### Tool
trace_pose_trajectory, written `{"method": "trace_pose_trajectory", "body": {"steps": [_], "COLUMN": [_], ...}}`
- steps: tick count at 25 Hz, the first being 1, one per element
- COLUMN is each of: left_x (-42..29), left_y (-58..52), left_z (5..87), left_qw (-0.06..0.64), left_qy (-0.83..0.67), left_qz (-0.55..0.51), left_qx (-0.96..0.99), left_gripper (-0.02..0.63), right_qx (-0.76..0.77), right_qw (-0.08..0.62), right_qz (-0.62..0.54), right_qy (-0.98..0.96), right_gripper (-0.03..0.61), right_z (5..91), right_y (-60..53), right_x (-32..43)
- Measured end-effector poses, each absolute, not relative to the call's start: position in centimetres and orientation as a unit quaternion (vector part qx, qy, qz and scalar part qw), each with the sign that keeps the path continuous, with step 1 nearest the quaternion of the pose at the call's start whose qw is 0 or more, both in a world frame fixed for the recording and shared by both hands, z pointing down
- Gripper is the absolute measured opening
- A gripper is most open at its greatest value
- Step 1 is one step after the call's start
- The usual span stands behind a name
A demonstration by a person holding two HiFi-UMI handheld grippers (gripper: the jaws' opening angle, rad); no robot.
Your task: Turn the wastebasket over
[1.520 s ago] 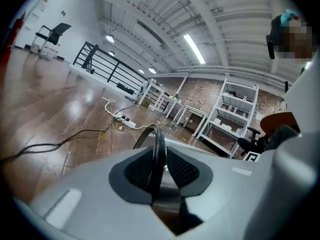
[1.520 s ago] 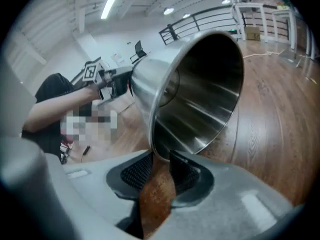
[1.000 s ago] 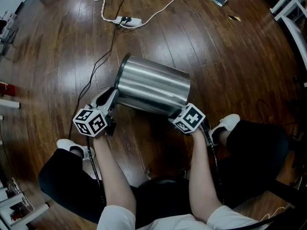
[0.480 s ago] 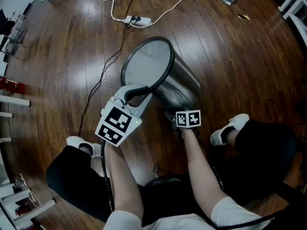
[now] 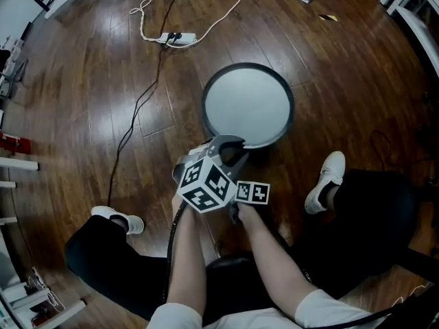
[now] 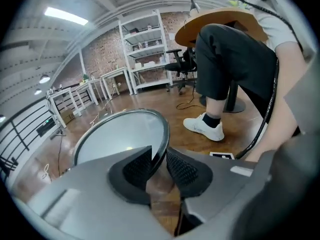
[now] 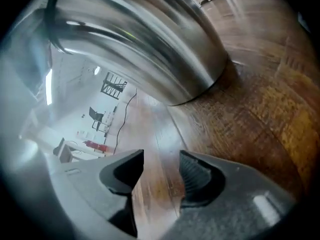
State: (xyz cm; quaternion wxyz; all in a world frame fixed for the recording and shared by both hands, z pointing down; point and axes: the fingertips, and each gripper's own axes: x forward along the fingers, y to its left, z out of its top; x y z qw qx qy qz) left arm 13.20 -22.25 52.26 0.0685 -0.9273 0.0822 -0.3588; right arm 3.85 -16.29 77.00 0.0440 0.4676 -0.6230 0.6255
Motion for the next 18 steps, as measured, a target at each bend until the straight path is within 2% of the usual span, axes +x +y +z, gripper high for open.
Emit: {"method": "trace_pose_trajectory", "body": {"steps": [4,9,11,13,15,18], "left_x": [12.4,9.5,7.9,6.5,5.3,3.0], "left_y": [-23.3,-23.7,-22.8,-21.3,-19.3,-14.9], "left_z": [51.4,47.7,45.8,44.4,43.2,40.7], "left_qw": [0.039,-0.023,-0.037,-0.033,-0.021,-0.025], "left_qy": [0.140,0.247,0.276,0.294,0.305,0.330], "left_qz": [-0.288,-0.176,-0.140,-0.123,-0.117,-0.091], "left_qx": [-0.947,-0.953,-0.950,-0.947,-0.945,-0.939], "left_gripper": [0.134,0.143,0.163,0.209,0.269,0.330], "right_qx": [0.473,0.530,0.573,0.618,0.648,0.663], "right_qw": [0.030,0.054,0.054,0.066,0.069,0.033], "right_qz": [0.579,0.440,0.370,0.286,0.207,0.144], "right_qy": [-0.664,-0.723,-0.729,-0.730,-0.730,-0.734], "right_gripper": [0.204,0.207,0.265,0.362,0.417,0.425], "right_z": [74.6,68.5,64.3,59.4,54.3,47.8], "right_y": [-17.7,-18.3,-18.1,-17.1,-15.2,-10.9], "right_x": [3.8,9.6,11.8,13.0,13.1,11.6]}}
